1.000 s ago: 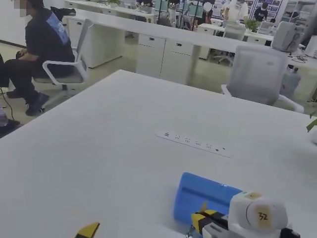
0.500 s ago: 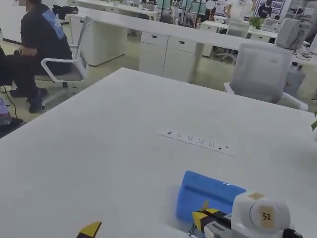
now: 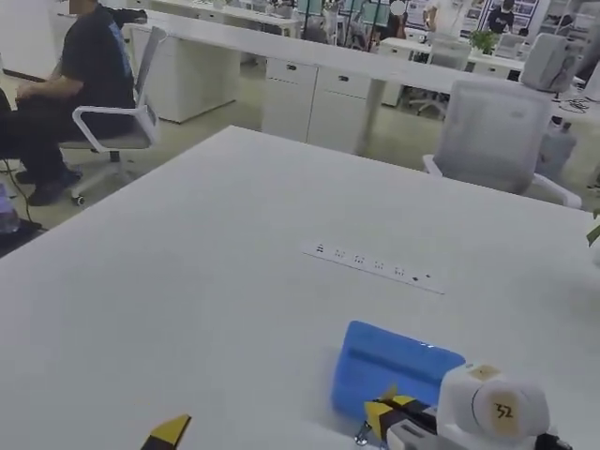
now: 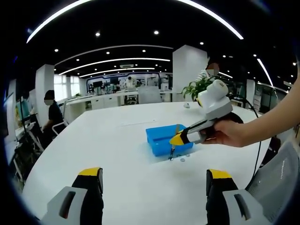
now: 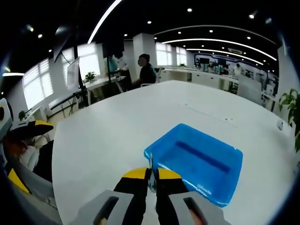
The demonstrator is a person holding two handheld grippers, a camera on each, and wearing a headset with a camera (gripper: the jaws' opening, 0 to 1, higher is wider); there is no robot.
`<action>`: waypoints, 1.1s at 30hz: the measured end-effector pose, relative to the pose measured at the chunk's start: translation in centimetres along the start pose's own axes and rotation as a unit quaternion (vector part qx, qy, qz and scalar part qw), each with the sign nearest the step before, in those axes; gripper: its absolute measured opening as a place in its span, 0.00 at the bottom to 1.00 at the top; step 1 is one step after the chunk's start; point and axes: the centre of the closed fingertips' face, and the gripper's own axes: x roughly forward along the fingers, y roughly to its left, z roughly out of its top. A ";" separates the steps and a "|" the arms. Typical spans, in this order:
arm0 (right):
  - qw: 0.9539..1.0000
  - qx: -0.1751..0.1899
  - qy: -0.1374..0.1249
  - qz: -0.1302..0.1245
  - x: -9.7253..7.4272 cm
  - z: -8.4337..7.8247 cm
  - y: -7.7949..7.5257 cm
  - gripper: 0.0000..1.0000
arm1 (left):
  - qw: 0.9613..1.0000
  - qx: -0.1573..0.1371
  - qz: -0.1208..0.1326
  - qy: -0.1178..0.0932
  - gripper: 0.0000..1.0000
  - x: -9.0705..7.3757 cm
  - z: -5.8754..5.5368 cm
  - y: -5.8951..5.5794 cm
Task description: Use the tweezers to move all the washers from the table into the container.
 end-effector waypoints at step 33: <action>1.000 -0.002 0.021 -0.021 0.0 0.0 -0.4 0.02 | 1.000 0.002 0.006 0.000 0.91 0.0 -0.1 0.2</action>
